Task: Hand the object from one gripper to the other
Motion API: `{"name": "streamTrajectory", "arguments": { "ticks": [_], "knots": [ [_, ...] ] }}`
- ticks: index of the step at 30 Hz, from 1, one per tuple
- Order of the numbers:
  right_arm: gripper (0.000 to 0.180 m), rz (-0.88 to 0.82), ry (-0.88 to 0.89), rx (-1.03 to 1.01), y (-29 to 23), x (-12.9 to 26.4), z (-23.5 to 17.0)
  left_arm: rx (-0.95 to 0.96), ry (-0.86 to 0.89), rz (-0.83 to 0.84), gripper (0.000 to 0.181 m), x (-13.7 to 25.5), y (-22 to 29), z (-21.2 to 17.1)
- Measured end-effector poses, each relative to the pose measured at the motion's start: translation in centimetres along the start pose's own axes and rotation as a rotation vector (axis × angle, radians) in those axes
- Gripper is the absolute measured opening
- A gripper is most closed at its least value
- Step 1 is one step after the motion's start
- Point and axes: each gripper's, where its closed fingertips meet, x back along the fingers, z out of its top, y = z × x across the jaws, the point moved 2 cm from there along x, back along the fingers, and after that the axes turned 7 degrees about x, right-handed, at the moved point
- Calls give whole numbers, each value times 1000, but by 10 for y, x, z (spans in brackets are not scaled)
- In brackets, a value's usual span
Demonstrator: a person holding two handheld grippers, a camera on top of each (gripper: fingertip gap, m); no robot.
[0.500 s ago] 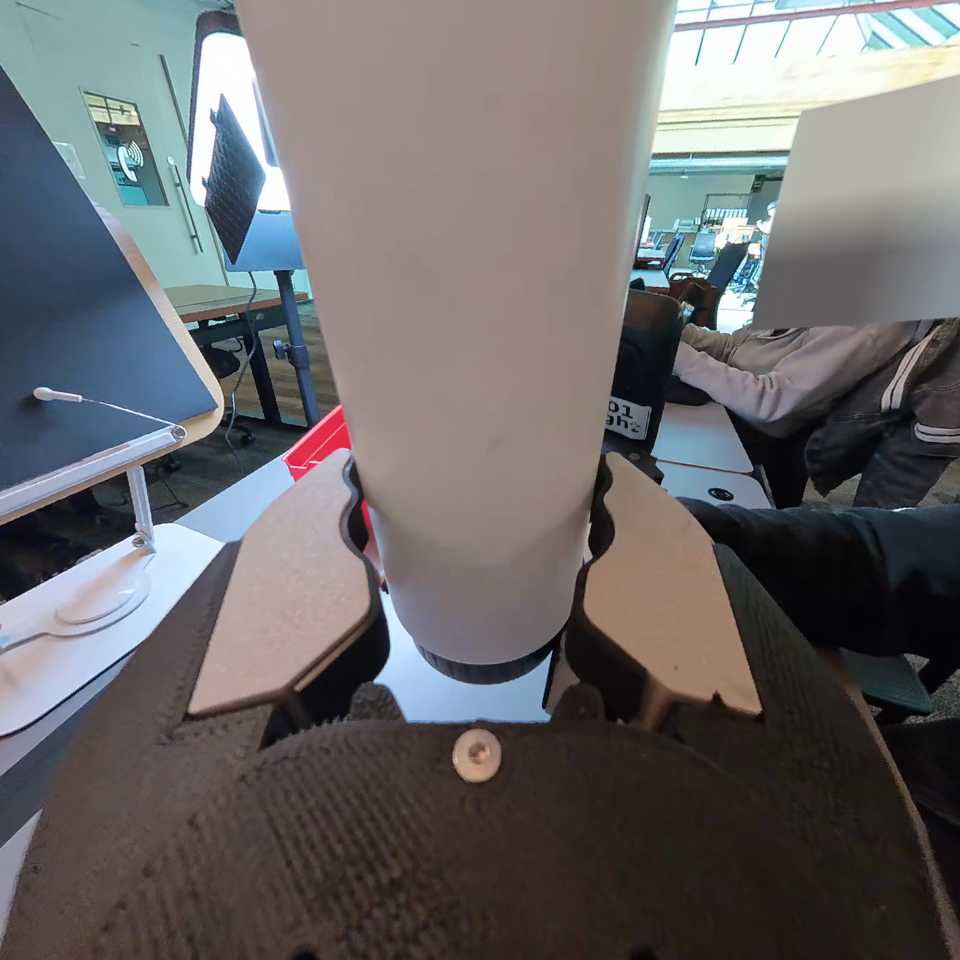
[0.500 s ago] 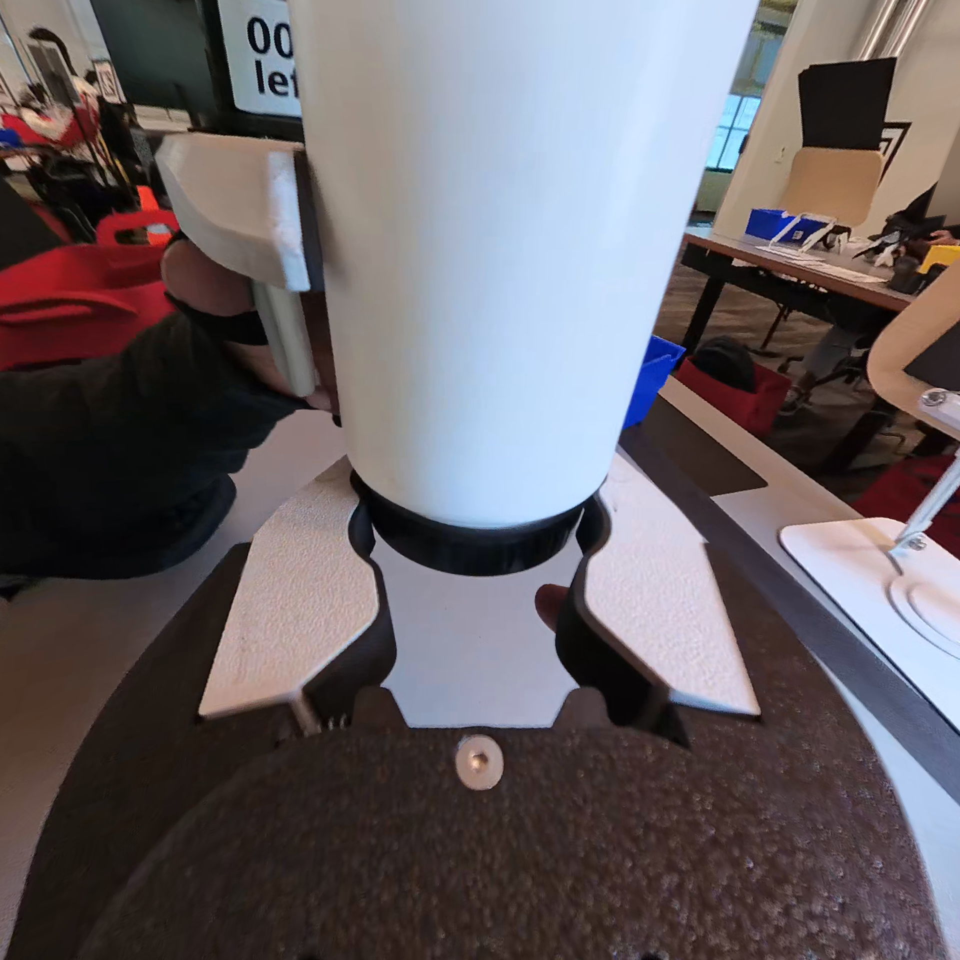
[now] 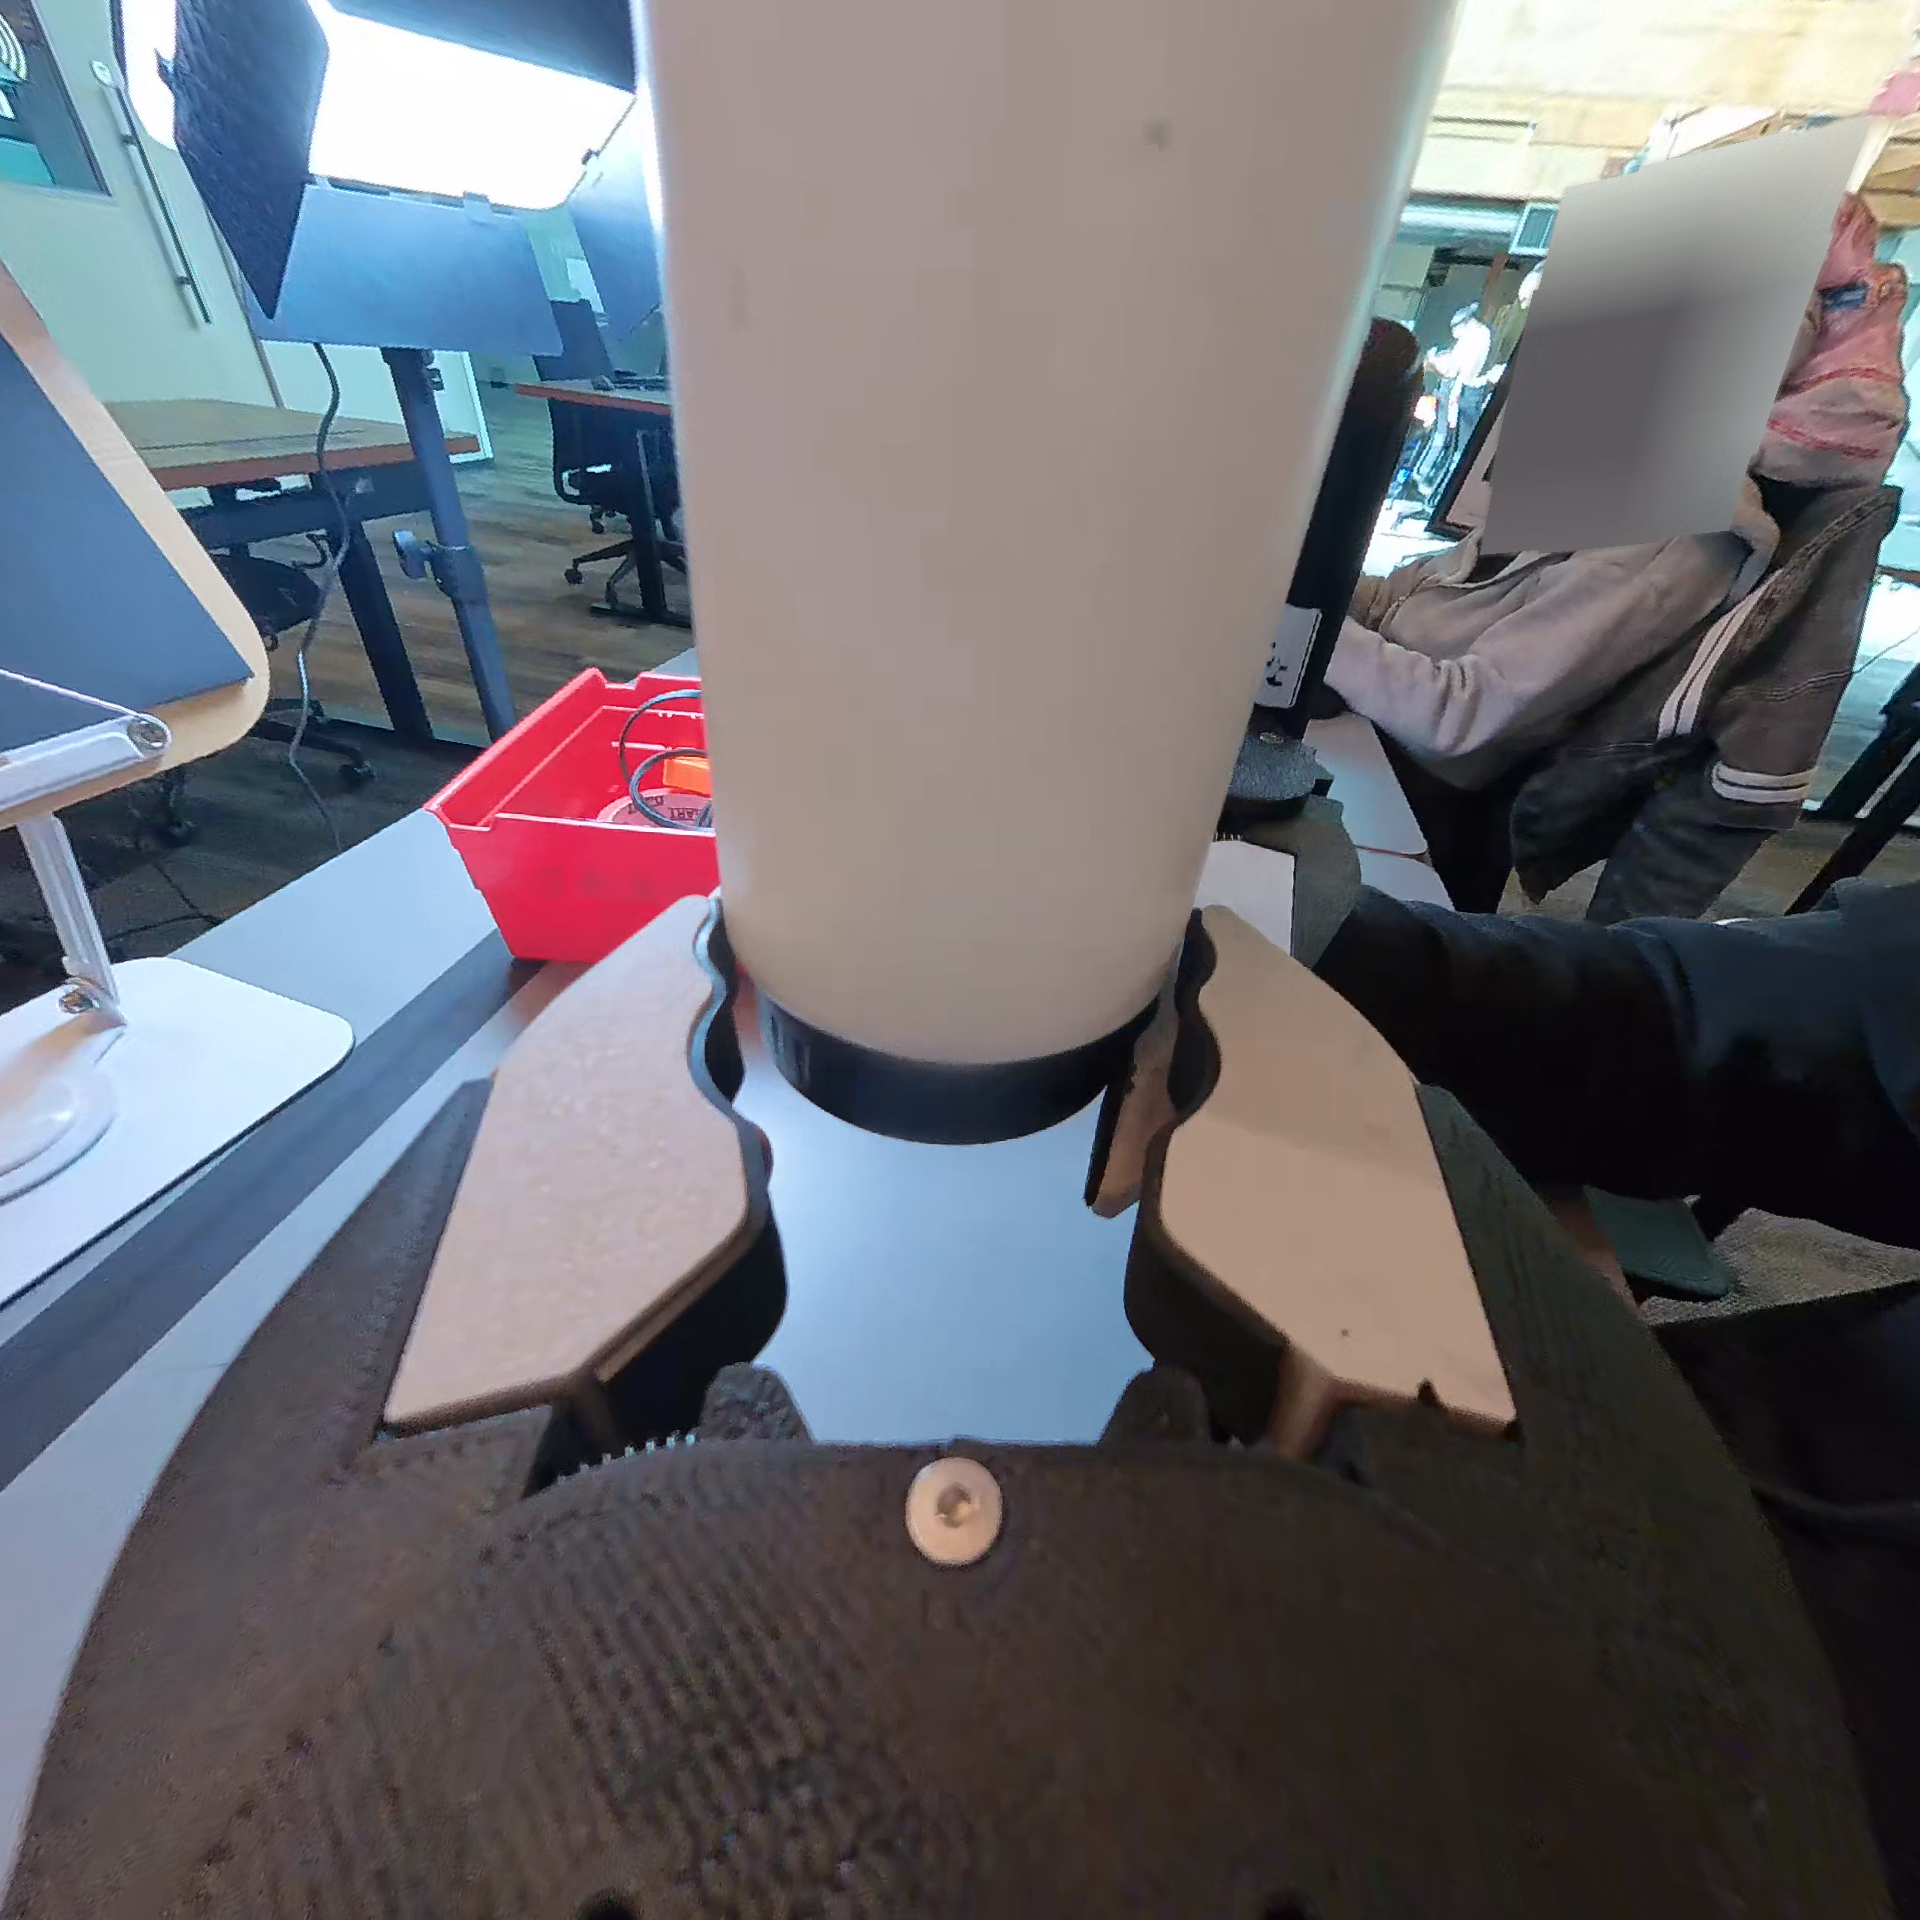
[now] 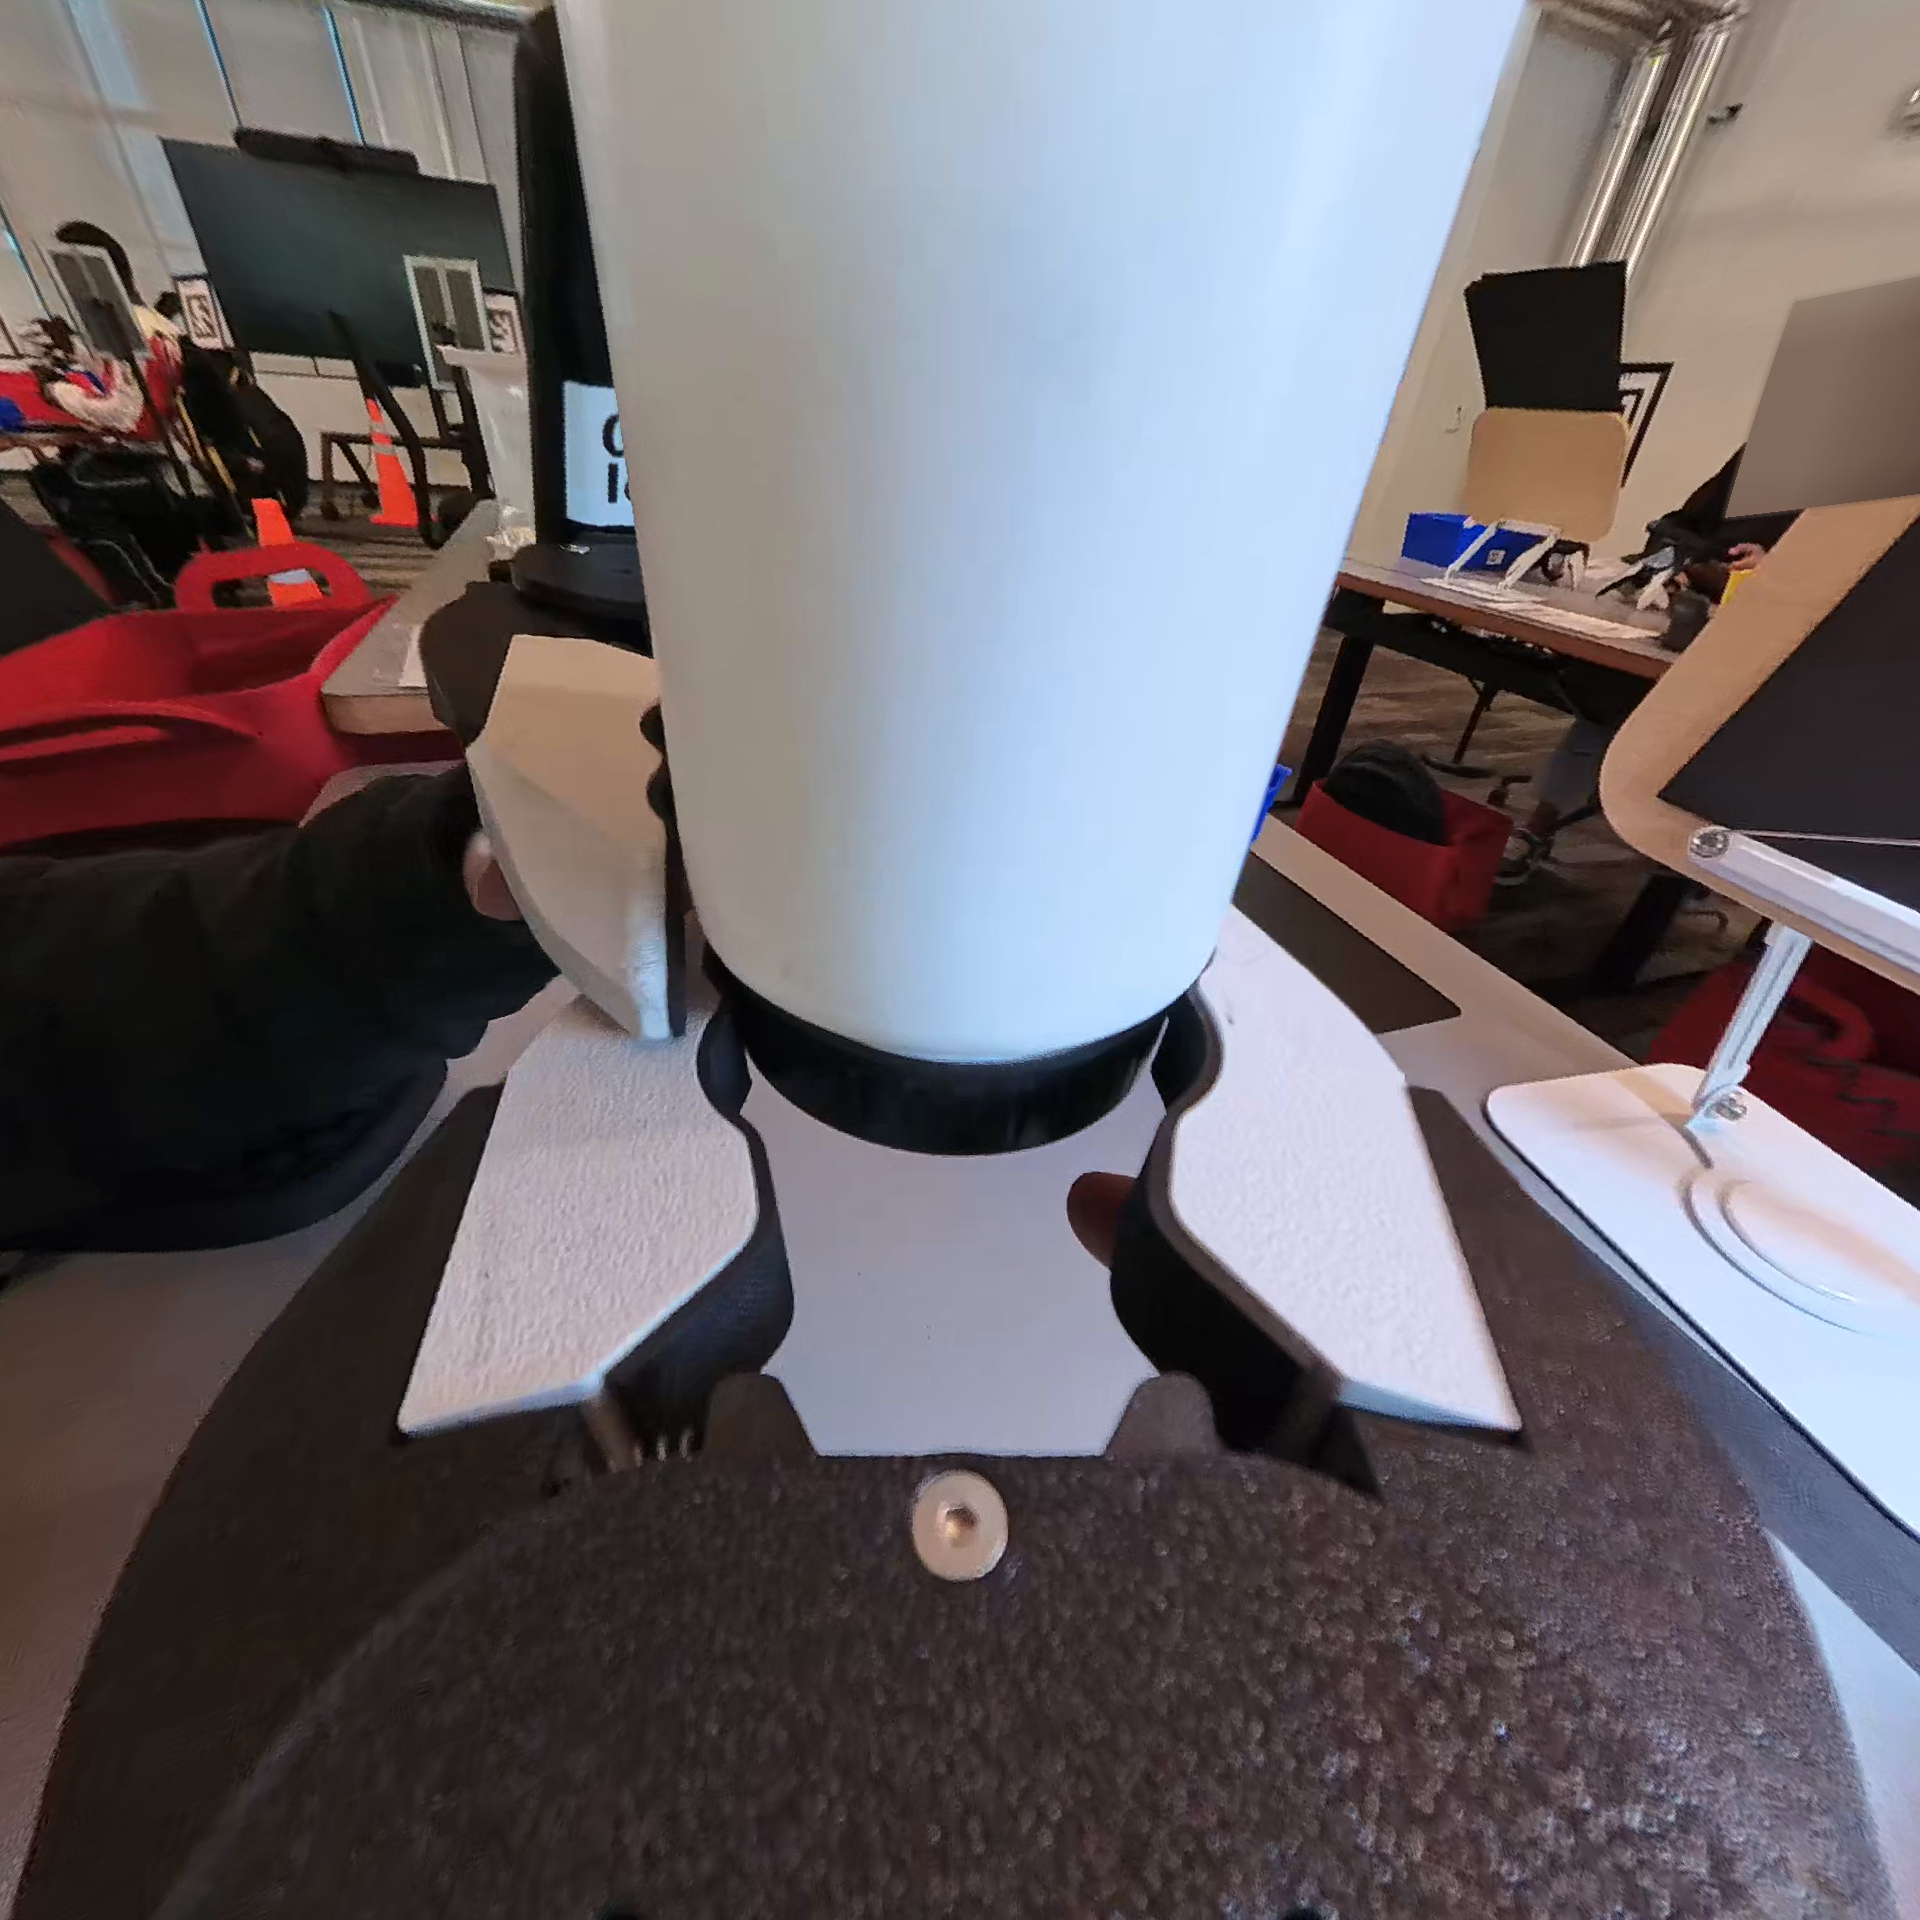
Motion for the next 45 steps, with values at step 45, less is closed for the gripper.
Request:
{"name": "streamTrajectory", "arguments": {
  "ticks": [45],
  "knots": [
    [85, 90, -82, -88, 10, 18, -5, 27, 13, -40, 82, 21, -13, 2]
  ]
}}
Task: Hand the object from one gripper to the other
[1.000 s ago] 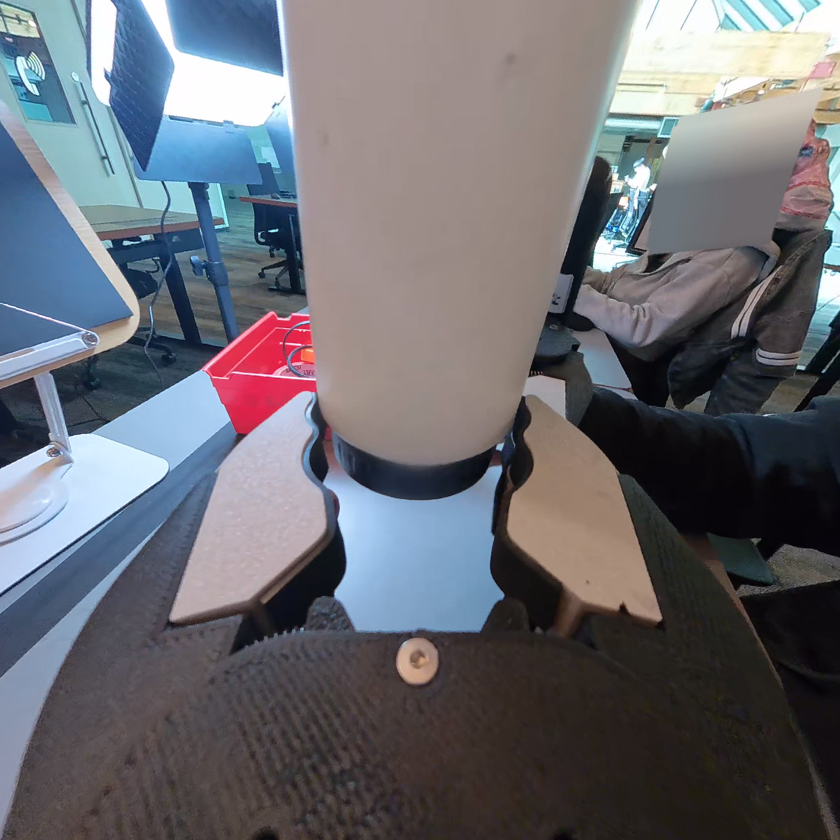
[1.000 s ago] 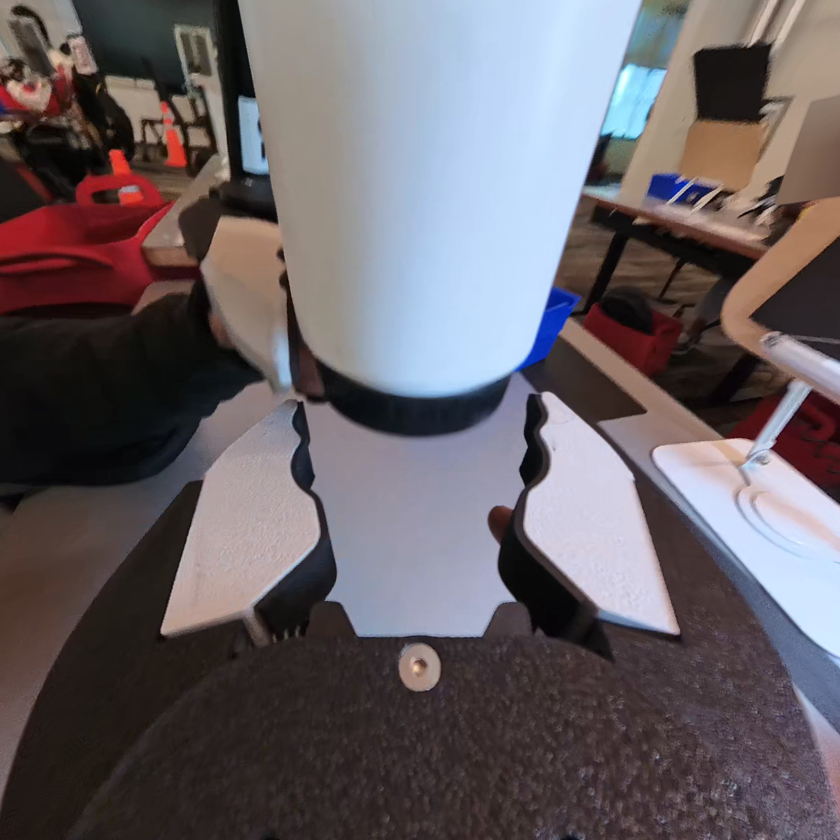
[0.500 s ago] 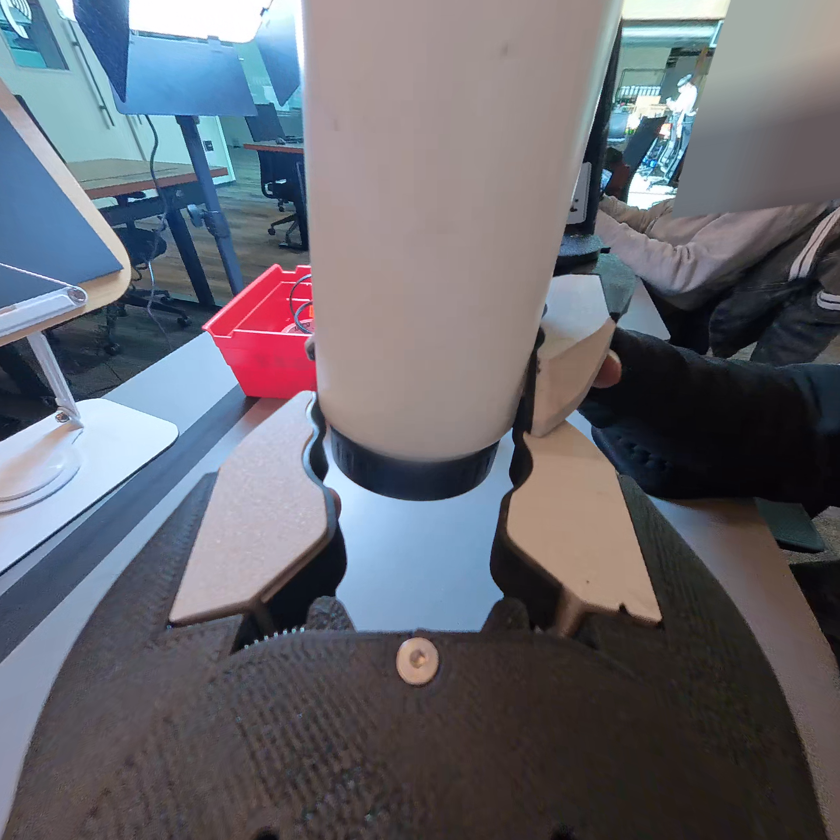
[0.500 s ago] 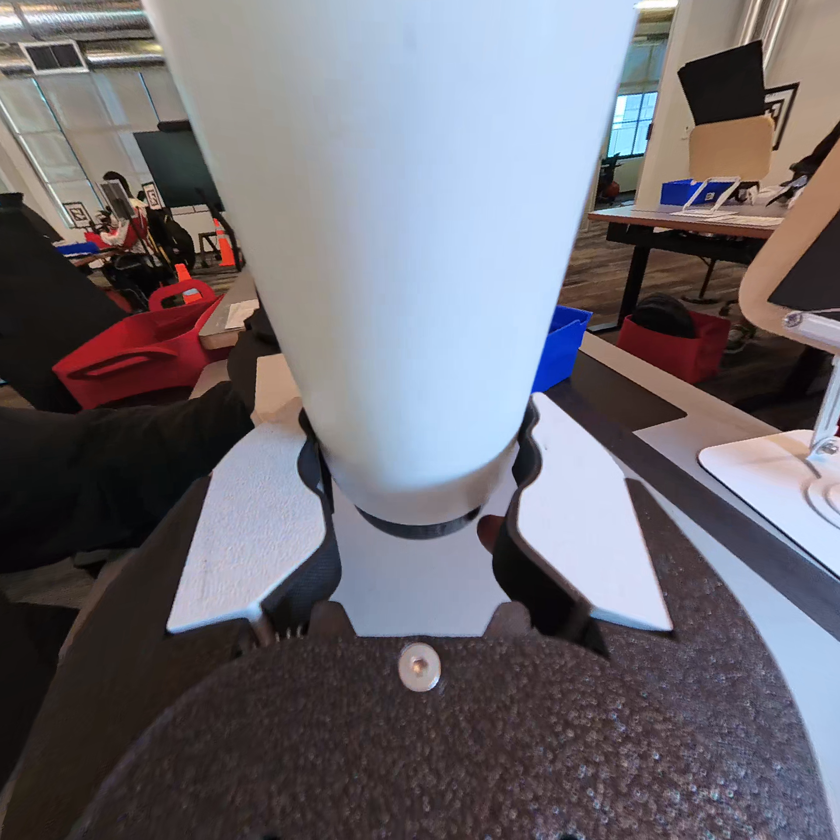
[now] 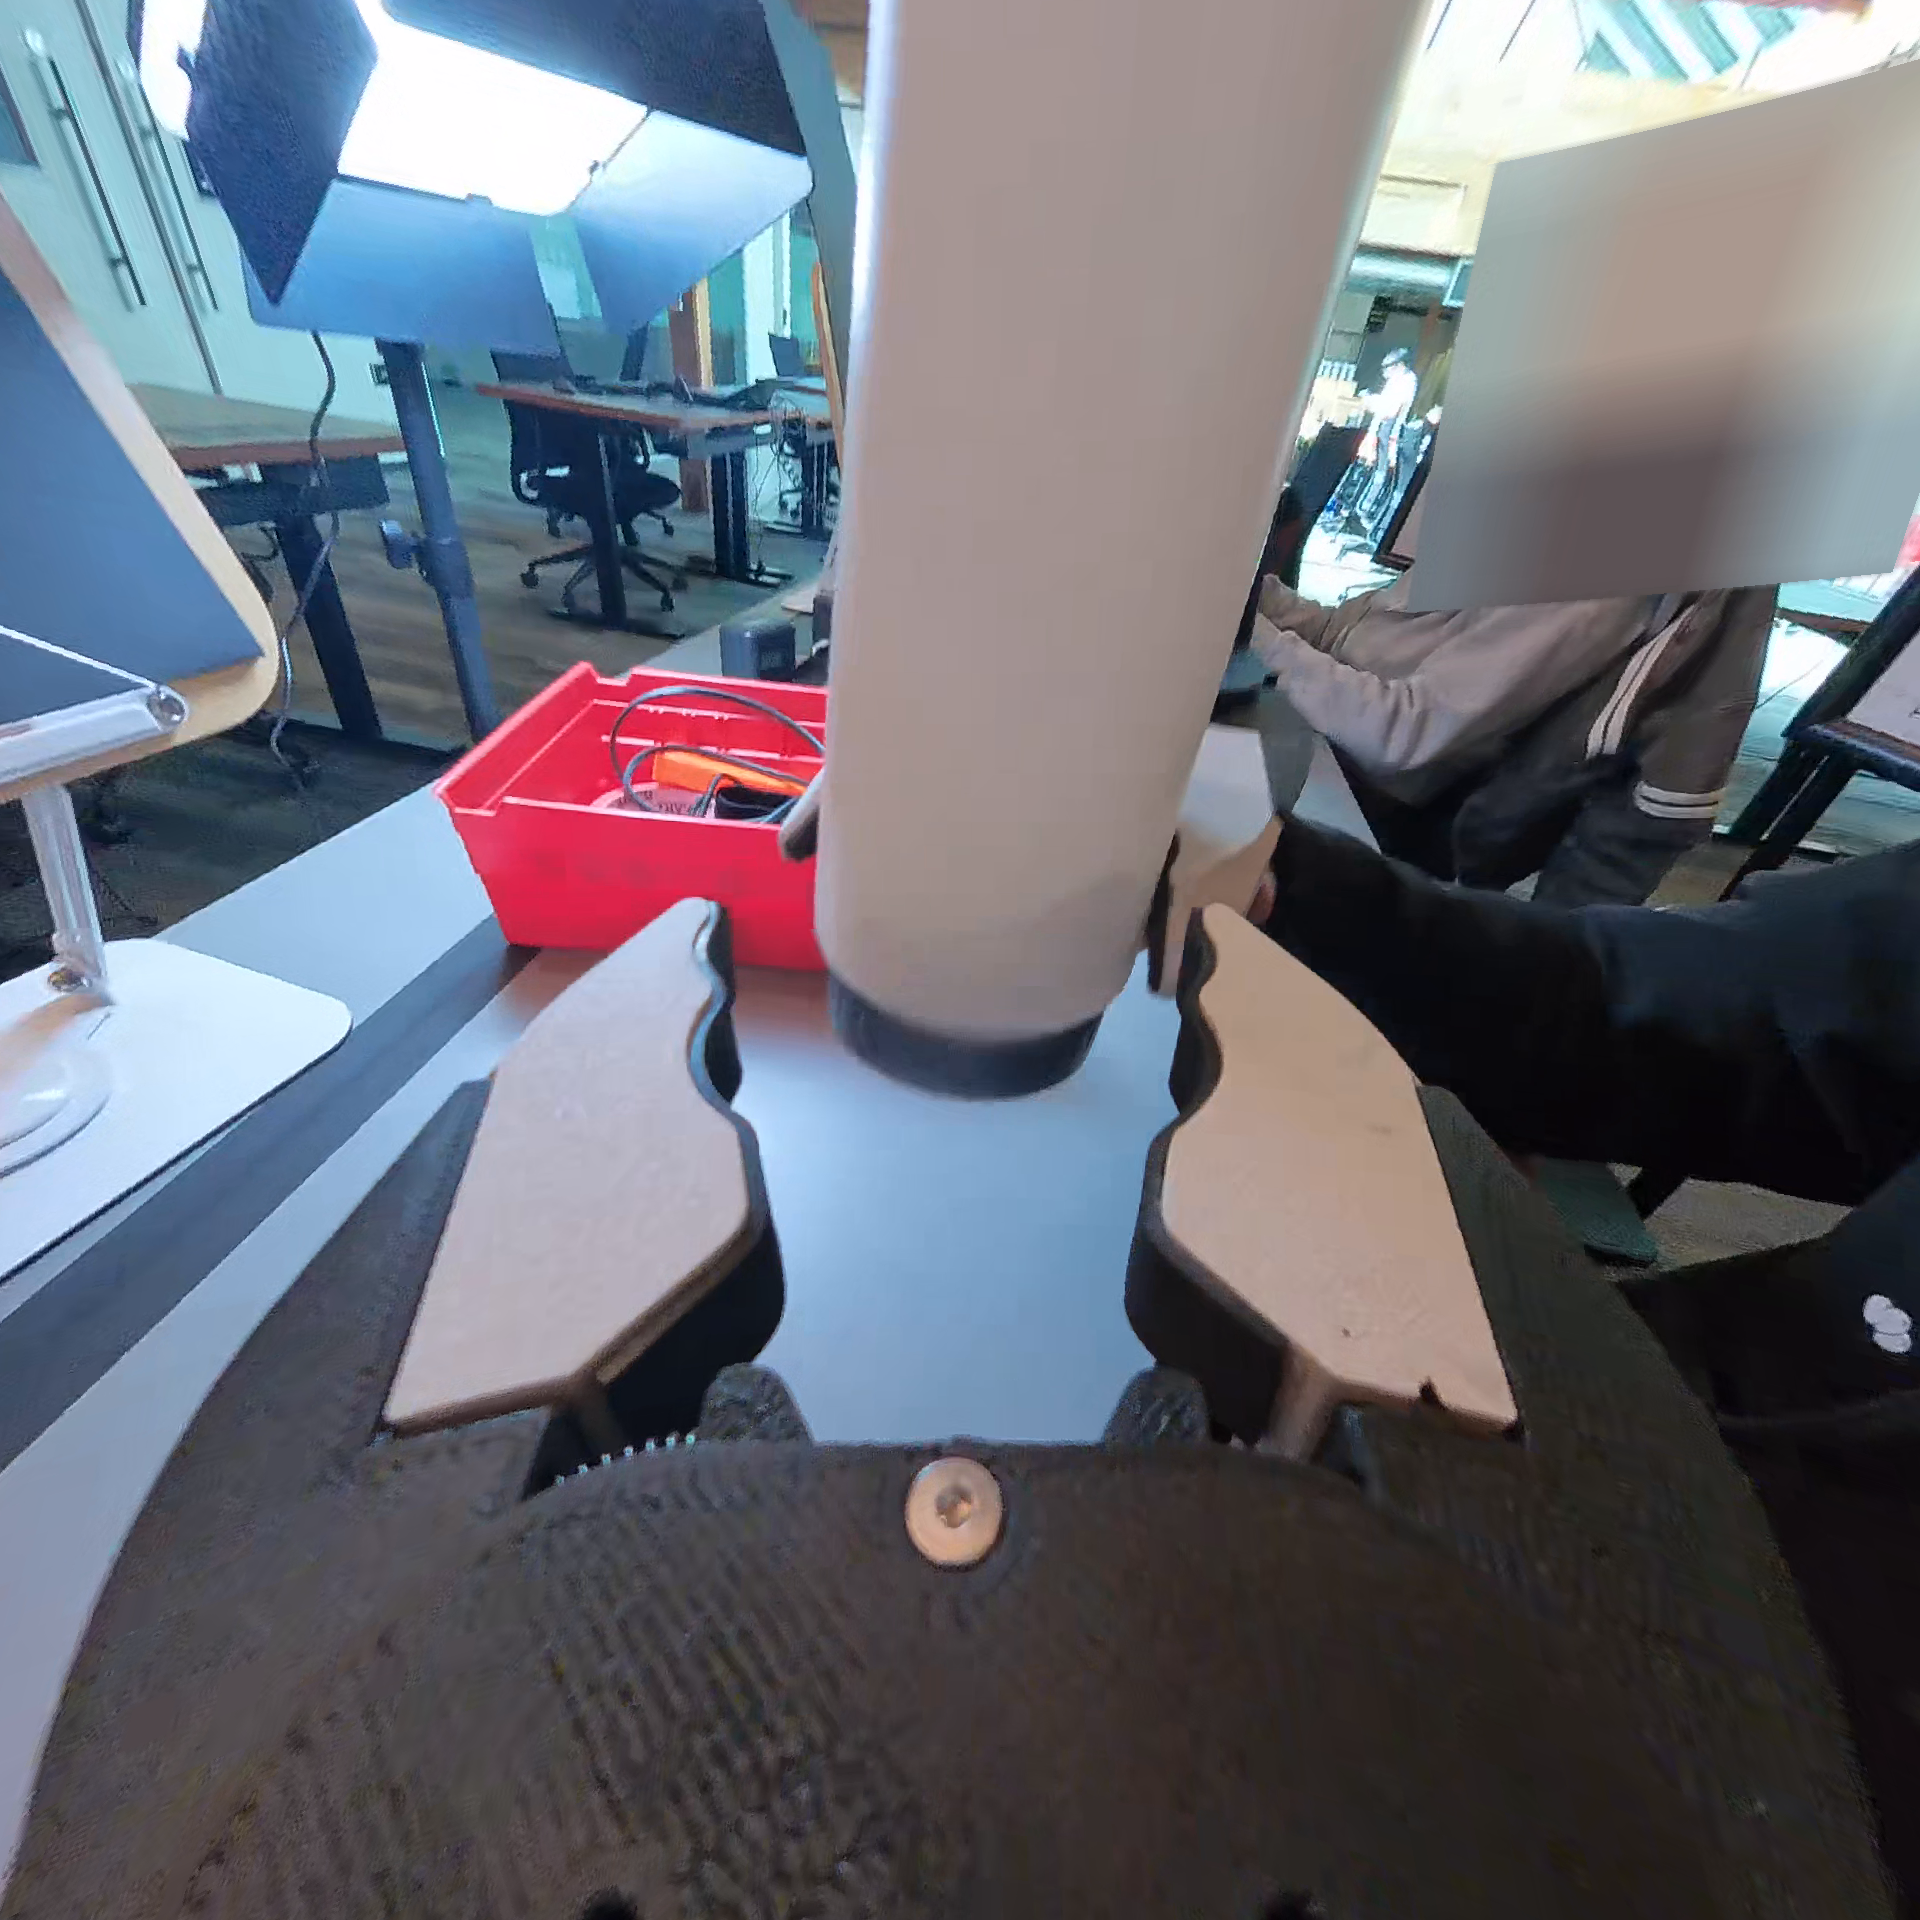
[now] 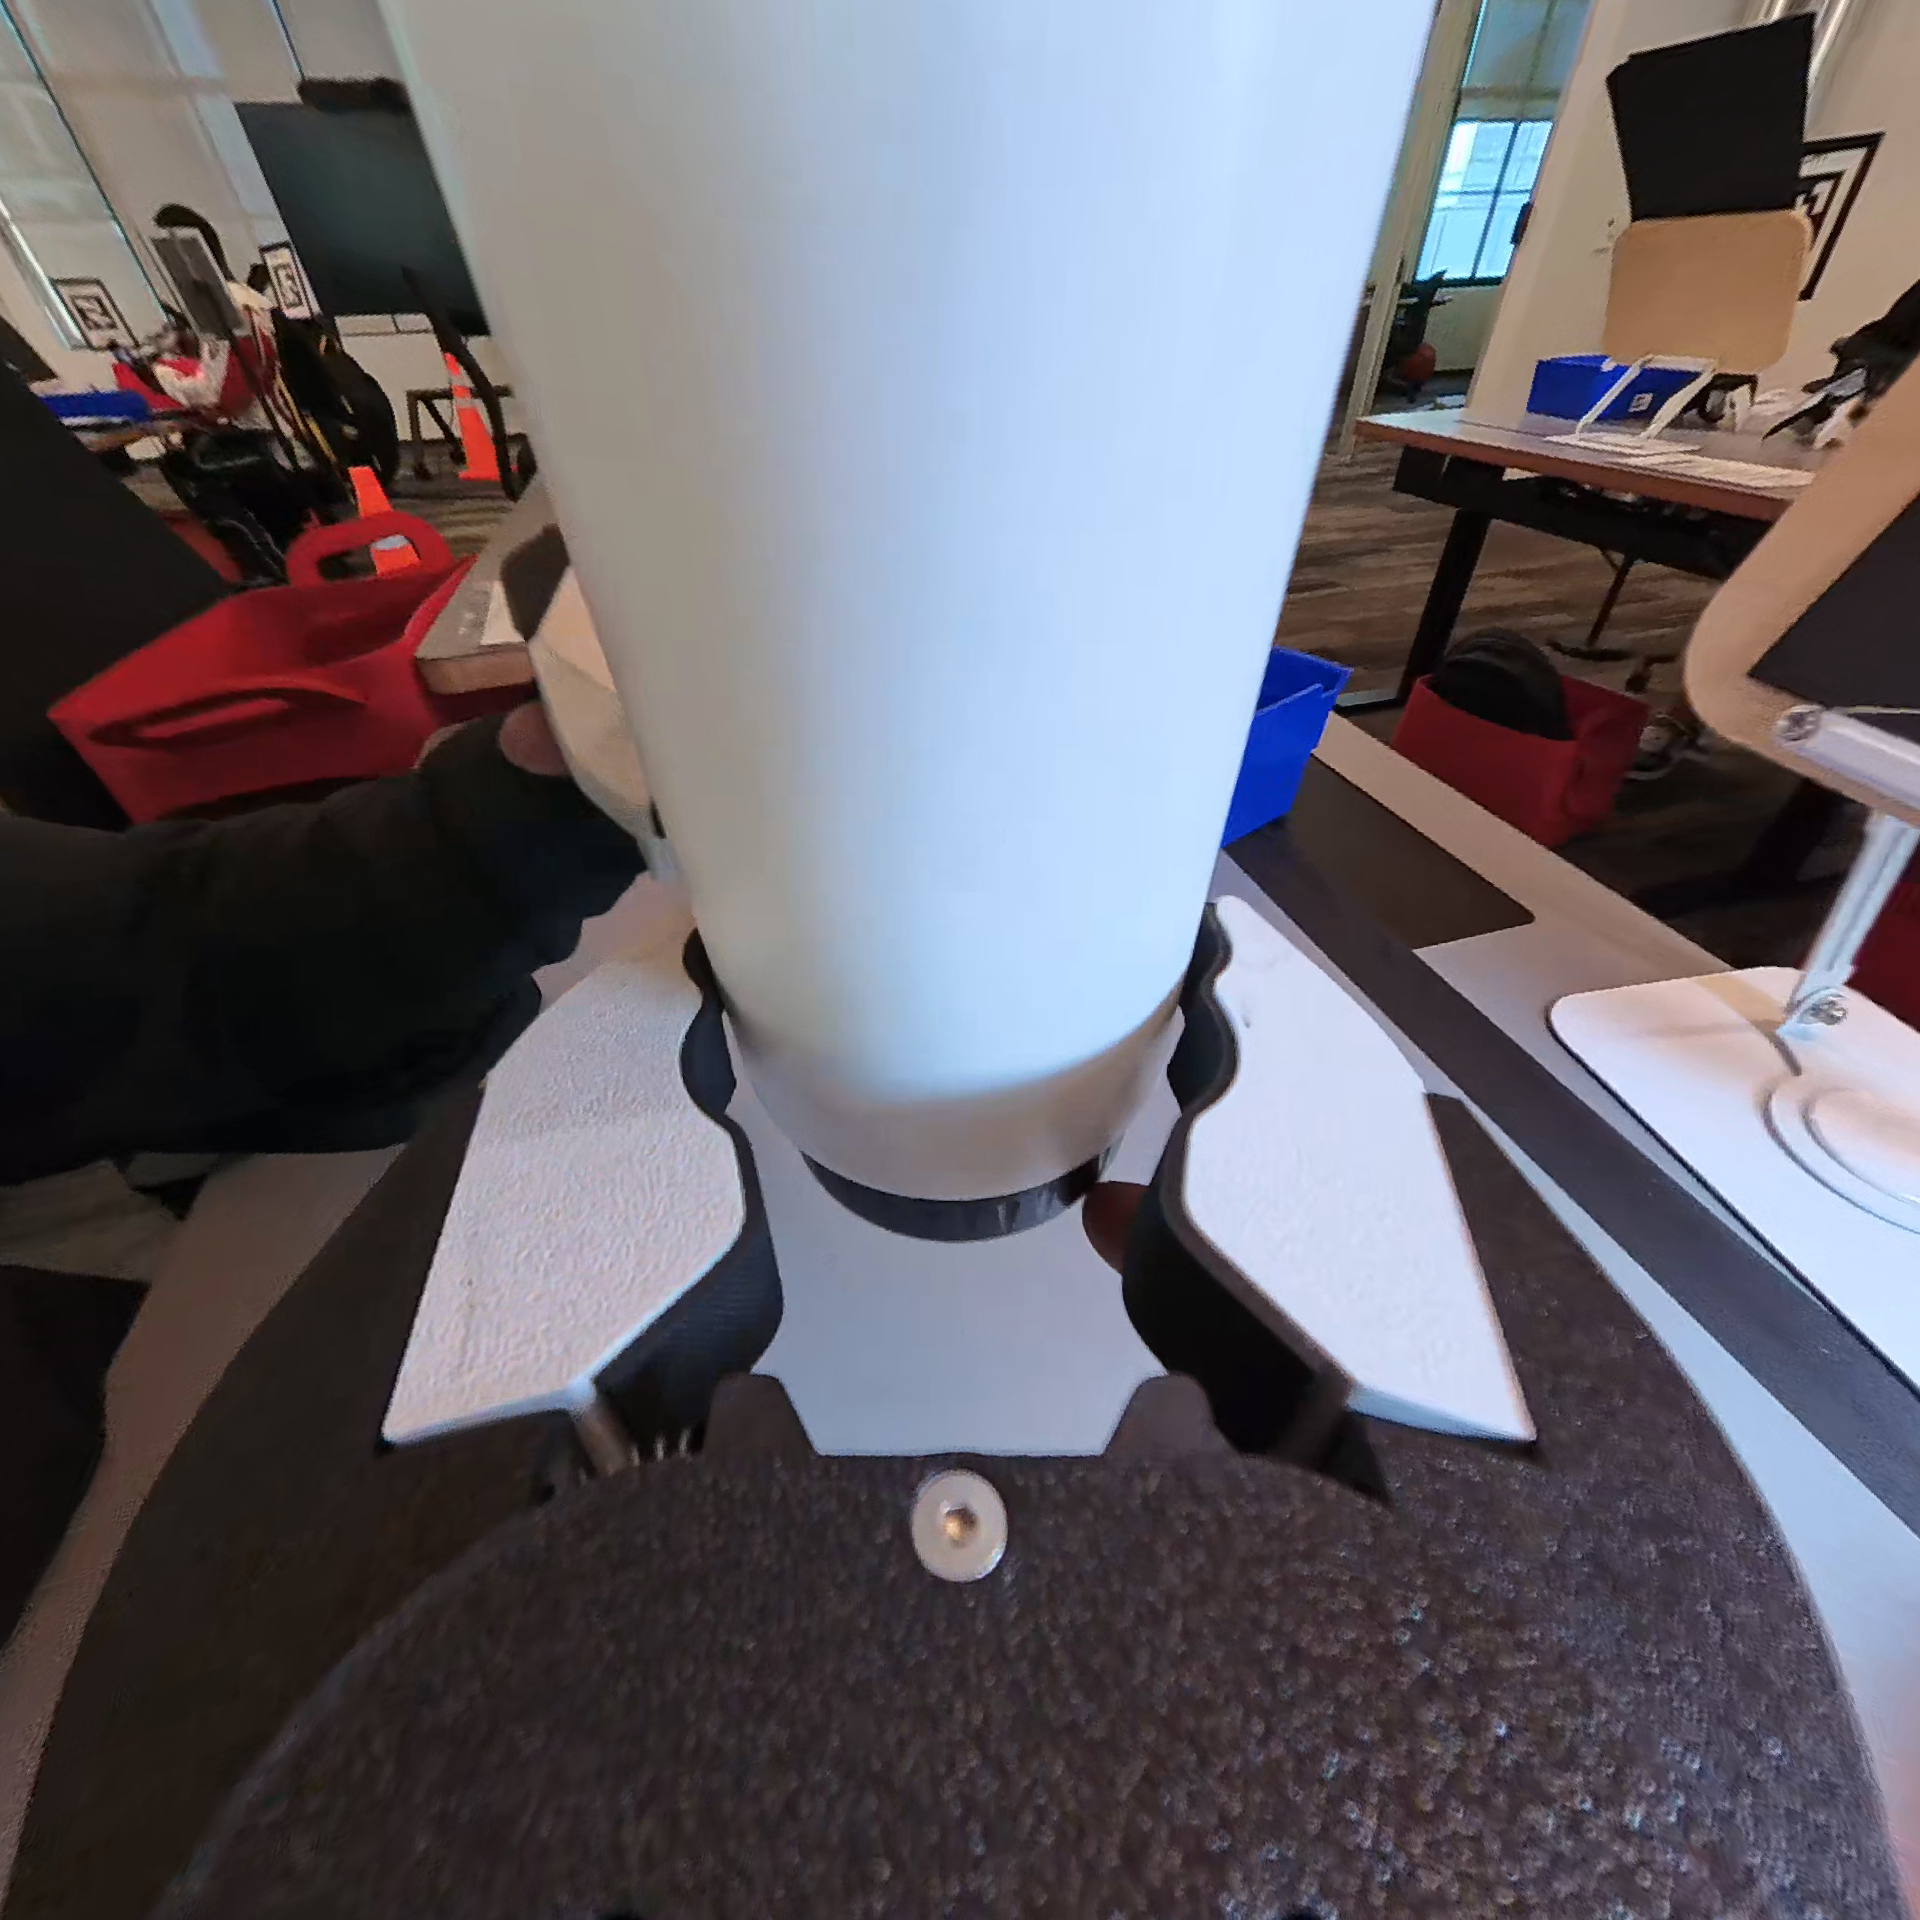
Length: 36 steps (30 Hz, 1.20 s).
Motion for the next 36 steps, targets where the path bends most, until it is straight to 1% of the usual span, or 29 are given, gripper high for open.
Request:
{"name": "streamTrajectory", "arguments": {
  "ticks": [2, 5, 7, 8, 13, 18, 22, 24, 26, 28, 32, 34, 36],
  "knots": [
    [85, 16, -26, 3, -5, -9, -8, -34, -8, 9, 84, -7, 6, -1],
    [84, 31, -75, 33, -14, -21, -17, -85, -85, 49, 87, -21, 8, -14],
    [84, -14, -155, 110, -13, -24, -26, -106, -115, 75, 91, -25, 6, -20],
    [84, -15, -161, 116, -14, -25, -27, -119, -124, 78, 90, -25, 5, -22],
    [84, -26, -156, 140, -15, -24, -22, -150, -126, 74, 88, -22, 8, -18],
    [82, -39, -154, 159, -10, -18, -19, -125, -92, 90, 87, -23, 4, -15],
    [88, -21, -81, 139, -4, 3, -2, -68, -39, 64, 87, -15, -1, -8],
    [87, -20, -20, 122, -2, 15, 12, -53, -25, 58, 87, -12, -3, -6],
    [87, -2, 30, 94, -3, 23, 22, -61, -49, 56, 87, -15, -3, -11],
    [87, 10, 44, 84, -6, 23, 25, -67, -85, 41, 87, -22, 1, -19],
    [87, 29, -28, 89, -12, 9, 12, -85, -175, 14, 87, -41, 10, -40],
    [88, 69, -91, 98, -18, 3, 0, -110, -236, 22, 87, -47, 13, -51],
    [85, 61, -81, 115, -15, 3, -3, -114, -256, 42, 87, -47, 9, -55]
  ]
}}
